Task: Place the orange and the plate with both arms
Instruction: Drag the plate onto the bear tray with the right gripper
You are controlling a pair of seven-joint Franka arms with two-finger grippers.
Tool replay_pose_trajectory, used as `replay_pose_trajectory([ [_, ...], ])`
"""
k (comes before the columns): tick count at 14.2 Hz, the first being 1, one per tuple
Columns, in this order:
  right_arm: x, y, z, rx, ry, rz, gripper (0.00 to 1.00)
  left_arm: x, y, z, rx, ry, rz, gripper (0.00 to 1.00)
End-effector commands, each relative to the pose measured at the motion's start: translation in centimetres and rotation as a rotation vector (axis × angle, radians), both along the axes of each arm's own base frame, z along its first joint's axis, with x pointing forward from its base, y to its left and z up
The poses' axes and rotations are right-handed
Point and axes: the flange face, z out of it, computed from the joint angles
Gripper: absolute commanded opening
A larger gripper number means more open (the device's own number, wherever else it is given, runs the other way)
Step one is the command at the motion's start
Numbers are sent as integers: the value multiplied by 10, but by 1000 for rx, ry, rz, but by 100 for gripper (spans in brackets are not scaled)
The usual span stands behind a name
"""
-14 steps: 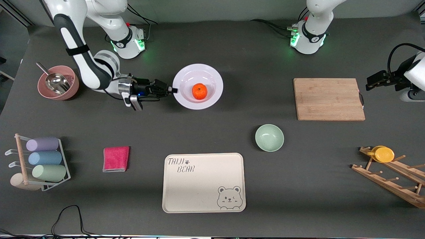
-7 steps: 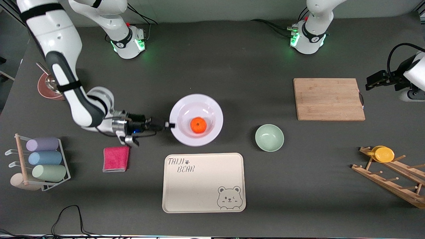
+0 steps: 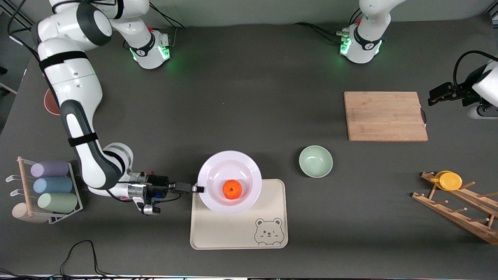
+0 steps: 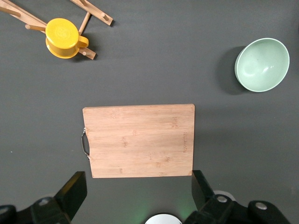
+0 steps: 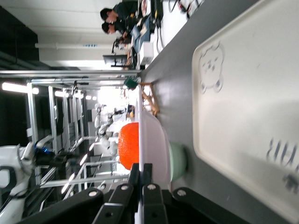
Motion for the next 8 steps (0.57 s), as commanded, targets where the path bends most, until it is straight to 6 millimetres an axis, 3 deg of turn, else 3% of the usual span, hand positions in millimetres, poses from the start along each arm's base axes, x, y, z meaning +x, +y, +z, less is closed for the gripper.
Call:
replay_pose_trajectory([
  [1,28,14,-12,-9,-15,-21,0,-8,-2,5,10,-20,-1,100],
  [8,38,7,-66,-27,-62,-44,0,-7,-2,4,9,-18,-1,100],
])
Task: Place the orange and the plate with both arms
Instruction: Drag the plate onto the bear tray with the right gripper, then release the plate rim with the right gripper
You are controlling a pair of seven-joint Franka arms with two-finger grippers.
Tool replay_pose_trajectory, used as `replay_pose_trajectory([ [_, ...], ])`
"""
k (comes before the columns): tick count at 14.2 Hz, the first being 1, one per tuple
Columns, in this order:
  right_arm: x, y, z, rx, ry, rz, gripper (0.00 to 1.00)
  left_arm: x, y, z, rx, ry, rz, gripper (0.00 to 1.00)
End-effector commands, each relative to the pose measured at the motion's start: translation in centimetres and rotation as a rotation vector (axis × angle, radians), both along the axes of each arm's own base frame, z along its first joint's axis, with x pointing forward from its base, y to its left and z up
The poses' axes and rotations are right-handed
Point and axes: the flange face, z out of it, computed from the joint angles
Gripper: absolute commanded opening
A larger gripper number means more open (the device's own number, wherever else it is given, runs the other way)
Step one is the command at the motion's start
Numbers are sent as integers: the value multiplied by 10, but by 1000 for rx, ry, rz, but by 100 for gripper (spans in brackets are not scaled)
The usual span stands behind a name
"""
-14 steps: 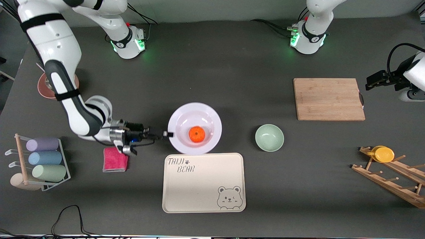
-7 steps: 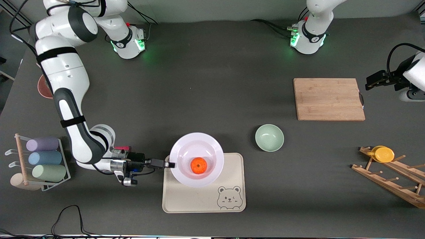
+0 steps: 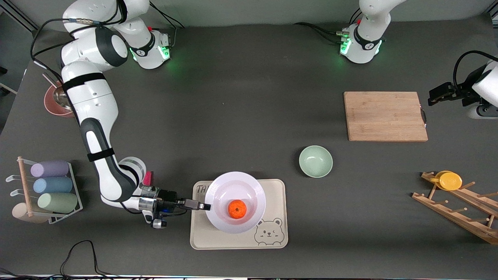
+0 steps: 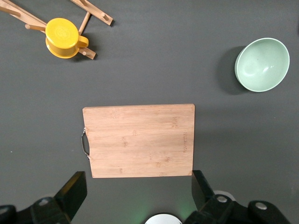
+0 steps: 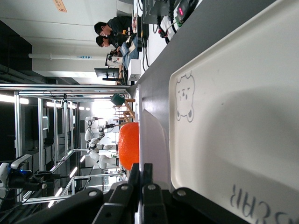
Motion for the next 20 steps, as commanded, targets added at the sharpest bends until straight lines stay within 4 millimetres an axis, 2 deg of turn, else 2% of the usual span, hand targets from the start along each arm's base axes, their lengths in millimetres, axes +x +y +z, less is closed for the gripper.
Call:
replay_pose_trajectory([
  [1,9,-2,-18,-3,-42,5,0,-7,-2,4,8,-17,-1,100],
  [4,10,-4,-32,-3,-47,0,0,-8,-2,5,9,-18,-1,100],
  [6,13,-7,-32,-14,-54,-15,0,-8,-2,5,9,-18,-1,100],
  [9,14,-13,-49,-54,-78,-54,0,-8,-1,4,8,-17,1,100],
  [20,6,5,-59,-41,-57,-36,0,-8,-1,5,9,-18,1,100],
])
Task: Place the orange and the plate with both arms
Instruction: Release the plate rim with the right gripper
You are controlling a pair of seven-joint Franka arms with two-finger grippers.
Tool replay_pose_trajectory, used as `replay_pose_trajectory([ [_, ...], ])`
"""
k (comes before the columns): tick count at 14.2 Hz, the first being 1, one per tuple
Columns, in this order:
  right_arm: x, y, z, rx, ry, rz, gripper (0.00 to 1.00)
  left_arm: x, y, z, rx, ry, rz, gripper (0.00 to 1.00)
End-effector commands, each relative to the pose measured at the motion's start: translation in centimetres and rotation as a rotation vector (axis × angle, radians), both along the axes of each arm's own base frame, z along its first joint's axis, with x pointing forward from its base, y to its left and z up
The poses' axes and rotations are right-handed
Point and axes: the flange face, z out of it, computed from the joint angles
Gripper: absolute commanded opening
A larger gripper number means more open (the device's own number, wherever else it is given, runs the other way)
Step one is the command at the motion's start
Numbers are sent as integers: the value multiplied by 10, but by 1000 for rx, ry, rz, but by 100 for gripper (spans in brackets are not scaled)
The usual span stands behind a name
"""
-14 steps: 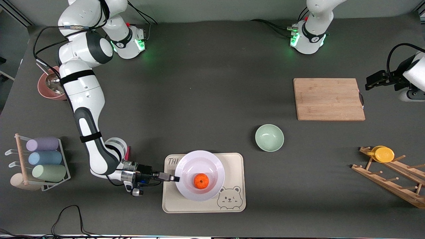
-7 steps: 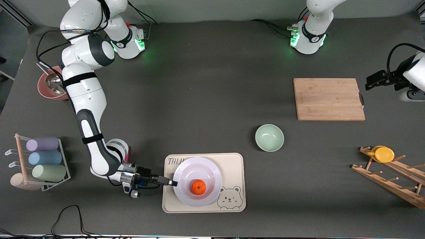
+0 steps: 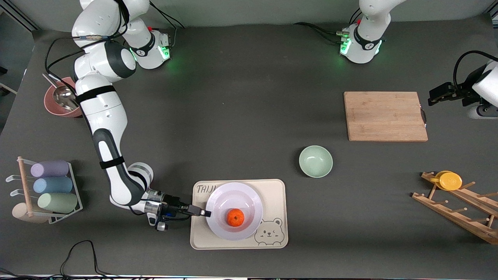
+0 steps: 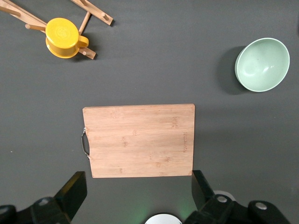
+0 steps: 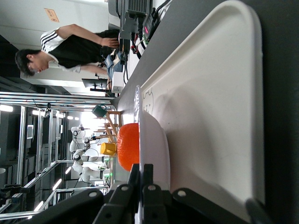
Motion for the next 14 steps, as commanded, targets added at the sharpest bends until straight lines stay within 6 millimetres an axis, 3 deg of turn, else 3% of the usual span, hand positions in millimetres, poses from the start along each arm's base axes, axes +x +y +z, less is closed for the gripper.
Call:
replay_pose_trajectory([
  [1,0,9,-5,8,-11,12,0,-8,-2,6,9,-20,0,100],
  [3,-3,10,-10,6,3,15,0,-7,-2,6,10,-21,-1,100],
  [4,-4,10,-10,4,0,18,15,-7,-2,5,10,-21,-1,100],
  [6,-4,8,-11,-1,-1,17,31,-7,-4,6,10,-23,2,100],
  [12,-1,4,-4,-20,-11,21,36,-7,-9,6,15,-22,-3,100],
  [14,4,-9,4,-68,-23,30,36,-7,-9,6,15,-22,-2,100],
])
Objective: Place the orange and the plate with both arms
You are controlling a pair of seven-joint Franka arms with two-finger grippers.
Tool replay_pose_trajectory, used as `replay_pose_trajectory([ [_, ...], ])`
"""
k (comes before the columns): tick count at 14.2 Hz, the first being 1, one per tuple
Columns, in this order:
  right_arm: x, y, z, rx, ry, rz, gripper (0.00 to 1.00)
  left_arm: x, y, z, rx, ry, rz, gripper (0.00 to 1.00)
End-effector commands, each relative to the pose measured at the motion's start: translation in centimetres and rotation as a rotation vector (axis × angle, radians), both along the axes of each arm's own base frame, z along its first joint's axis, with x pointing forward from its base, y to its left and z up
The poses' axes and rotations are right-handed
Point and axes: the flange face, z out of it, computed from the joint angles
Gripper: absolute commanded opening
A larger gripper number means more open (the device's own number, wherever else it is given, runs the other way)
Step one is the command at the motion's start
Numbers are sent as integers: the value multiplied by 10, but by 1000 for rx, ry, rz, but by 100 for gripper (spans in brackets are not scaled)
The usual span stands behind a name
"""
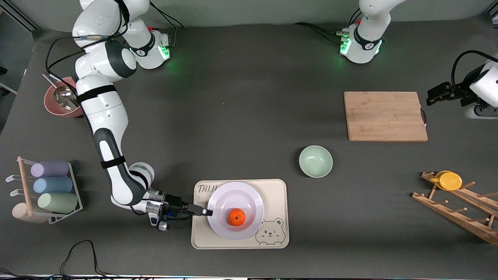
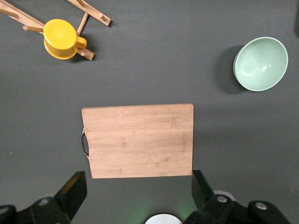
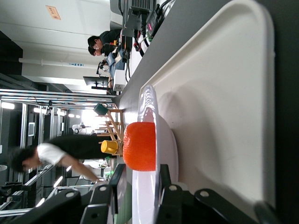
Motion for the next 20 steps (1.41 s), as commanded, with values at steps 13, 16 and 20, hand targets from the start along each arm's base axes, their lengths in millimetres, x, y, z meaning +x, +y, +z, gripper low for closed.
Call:
replay_pose_trajectory([
  [13,-24,-112,107,-421,55,62,46,-7,-4,4,13,-18,8,100],
  [16,-51,-146,149,-579,45,125,53,-8,-3,4,13,-15,10,100],
  [20,-87,-188,245,-790,83,220,63,-8,-3,4,13,-12,8,100],
])
